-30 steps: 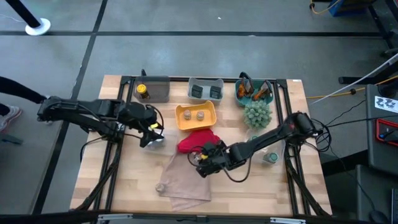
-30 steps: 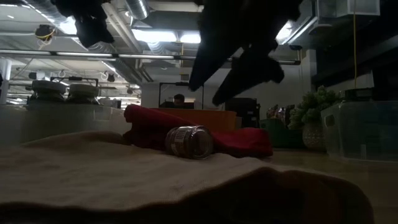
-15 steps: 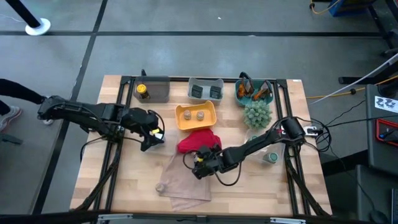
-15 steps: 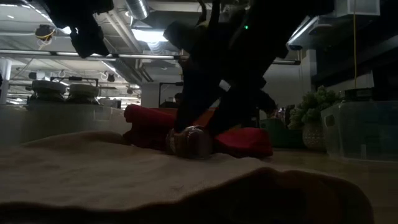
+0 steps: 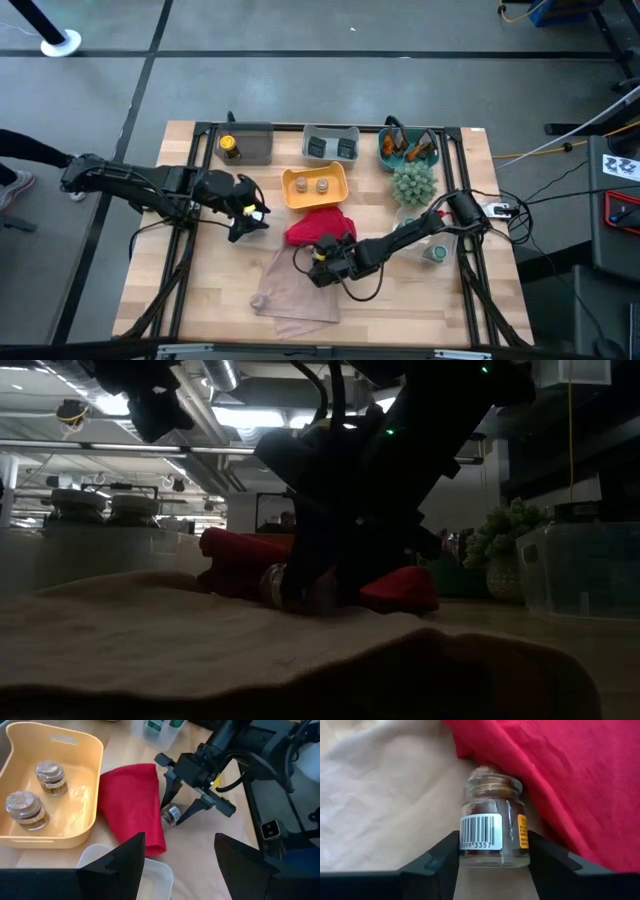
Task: Sort spices by type
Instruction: Put the brown seasoning bottle into the yellow bin
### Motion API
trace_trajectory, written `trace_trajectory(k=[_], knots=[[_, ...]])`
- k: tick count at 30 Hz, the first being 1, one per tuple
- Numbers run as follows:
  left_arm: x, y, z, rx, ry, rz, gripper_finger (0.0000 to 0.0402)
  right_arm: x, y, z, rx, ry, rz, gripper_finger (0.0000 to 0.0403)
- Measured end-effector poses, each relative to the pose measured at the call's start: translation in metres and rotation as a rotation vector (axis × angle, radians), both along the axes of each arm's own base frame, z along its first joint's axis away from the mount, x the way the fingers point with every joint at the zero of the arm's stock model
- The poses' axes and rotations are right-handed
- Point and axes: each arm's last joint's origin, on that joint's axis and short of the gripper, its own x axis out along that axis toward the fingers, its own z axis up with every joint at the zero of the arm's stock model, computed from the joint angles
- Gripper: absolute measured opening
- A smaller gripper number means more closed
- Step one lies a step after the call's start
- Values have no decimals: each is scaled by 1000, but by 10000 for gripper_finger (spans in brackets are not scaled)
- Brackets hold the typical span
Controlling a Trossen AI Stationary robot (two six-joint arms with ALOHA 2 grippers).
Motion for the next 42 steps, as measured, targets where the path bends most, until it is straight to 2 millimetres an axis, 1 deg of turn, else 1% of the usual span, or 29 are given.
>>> trace_trajectory(k=[5, 9, 12, 16, 19, 23, 29, 35, 42], knots=[[1, 0, 2, -2, -19, 0, 221, 1, 0, 0, 5, -6, 2, 196], [1, 0, 1, -2, -18, 0, 221, 5, 3, 9, 29, -12, 29, 197], [1, -1, 1, 12, -19, -14, 221, 12, 7, 22, 42, -26, 84, 202], [1, -5, 2, 75, -37, -80, 221, 23, 11, 46, -1, -71, 172, 197], [2, -10, 4, 98, -70, -146, 221, 30, 10, 64, -77, -80, 222, 197], [2, -19, 8, 99, -122, -249, 221, 36, 6, 85, -182, -89, 241, 199], [1, -31, 12, 130, -184, -313, 221, 48, 3, 119, -327, -159, 301, 198], [3, -36, 19, 205, -268, -311, 221, 55, 3, 142, -385, -229, 351, 201], [2, -39, 20, 241, -288, -326, 221, 59, 4, 149, -412, -296, 370, 200]])
